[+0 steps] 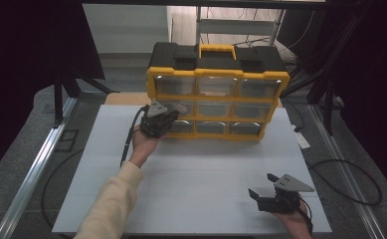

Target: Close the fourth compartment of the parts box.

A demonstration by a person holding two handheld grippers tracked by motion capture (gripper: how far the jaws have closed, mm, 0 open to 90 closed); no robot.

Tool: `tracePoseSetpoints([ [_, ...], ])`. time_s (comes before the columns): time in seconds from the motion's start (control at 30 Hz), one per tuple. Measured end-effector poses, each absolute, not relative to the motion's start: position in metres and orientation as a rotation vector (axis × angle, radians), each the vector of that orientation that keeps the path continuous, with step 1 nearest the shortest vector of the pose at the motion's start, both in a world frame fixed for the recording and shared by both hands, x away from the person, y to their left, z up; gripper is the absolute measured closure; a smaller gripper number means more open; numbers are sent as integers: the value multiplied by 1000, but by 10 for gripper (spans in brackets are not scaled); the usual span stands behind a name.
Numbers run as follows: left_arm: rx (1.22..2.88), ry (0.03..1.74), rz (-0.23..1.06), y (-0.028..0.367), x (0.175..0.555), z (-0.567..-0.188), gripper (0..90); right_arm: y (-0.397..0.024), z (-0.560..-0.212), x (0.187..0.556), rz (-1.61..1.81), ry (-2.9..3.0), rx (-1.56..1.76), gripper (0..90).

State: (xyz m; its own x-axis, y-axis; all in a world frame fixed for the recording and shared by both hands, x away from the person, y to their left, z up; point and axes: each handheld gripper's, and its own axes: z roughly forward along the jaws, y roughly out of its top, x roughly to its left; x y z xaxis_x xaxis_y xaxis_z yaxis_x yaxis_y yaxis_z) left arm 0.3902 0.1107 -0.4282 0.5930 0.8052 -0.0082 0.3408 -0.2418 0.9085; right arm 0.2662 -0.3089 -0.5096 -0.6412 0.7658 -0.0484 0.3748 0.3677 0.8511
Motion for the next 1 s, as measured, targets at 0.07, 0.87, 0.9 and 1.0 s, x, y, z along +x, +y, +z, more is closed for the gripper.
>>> tracePoseSetpoints([
  [0.07, 1825, 924, 582, 114, 384, -430, 879, -309, -510, 266, 1194, 2194, 989, 111],
  [0.87, 1818, 840, 523, 143, 301, -451, 336, -311, -508, 266, 1201, 2164, 999, 112],
  [0.9, 1823, 840, 523, 144, 298, -453, 322, -311, -508, 266, 1201, 2163, 999, 111],
  [1.0, 1829, 836, 514, 146, 293, -456, 295, -312, -508, 267, 1204, 2163, 1004, 111],
])
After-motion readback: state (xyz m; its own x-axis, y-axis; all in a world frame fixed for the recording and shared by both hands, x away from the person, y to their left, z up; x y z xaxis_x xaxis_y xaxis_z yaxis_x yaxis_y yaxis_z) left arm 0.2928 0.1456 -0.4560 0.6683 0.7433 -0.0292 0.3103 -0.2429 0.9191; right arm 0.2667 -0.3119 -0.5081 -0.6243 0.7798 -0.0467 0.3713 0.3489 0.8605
